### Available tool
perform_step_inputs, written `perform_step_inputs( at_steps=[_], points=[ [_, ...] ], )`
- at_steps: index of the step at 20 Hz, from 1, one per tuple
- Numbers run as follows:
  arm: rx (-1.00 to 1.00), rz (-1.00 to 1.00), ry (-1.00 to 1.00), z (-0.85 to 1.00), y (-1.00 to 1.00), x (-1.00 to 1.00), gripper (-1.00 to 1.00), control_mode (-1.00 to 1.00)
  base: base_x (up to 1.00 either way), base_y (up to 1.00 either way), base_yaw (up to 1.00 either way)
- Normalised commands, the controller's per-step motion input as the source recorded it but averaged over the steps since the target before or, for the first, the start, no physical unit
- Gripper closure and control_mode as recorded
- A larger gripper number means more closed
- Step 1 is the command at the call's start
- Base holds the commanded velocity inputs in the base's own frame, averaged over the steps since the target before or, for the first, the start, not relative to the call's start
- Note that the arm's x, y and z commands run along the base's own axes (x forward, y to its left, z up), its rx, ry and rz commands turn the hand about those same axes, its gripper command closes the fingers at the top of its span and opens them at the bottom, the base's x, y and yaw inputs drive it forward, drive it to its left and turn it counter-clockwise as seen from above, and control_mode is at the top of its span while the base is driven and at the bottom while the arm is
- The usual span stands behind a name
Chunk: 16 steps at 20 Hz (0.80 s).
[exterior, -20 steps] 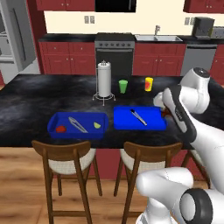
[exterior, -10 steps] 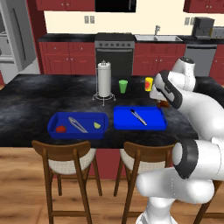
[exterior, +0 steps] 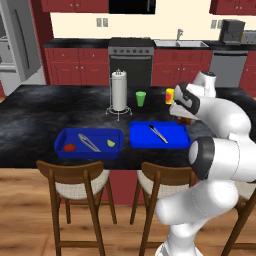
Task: Gather the bell pepper and lemon wedge from the fridge and place them on a tray on the dining counter. Then gather the steak and chicken drumstick from the fridge and place them on the other tray.
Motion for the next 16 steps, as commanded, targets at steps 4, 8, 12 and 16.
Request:
perform_step_inputs(
  at_steps=[4,8,12,16],
  points=[
    [0.0,0.0,0.0,-0.46,-0.08,0.46,1.0,-1.0,0.0,0.0,0.0],
    [0.0,0.0,0.0,-0.32,-0.14,0.46,1.0,-1.0,0.0,0.0,0.0],
    [0.0,0.0,0.0,-0.27,-0.18,0.39,1.0,-1.0,0.0,0.0,0.0],
    [0.0,0.0,0.0,-0.24,-0.14,0.35,1.0,-1.0,0.0,0.0,0.0]
  ],
)
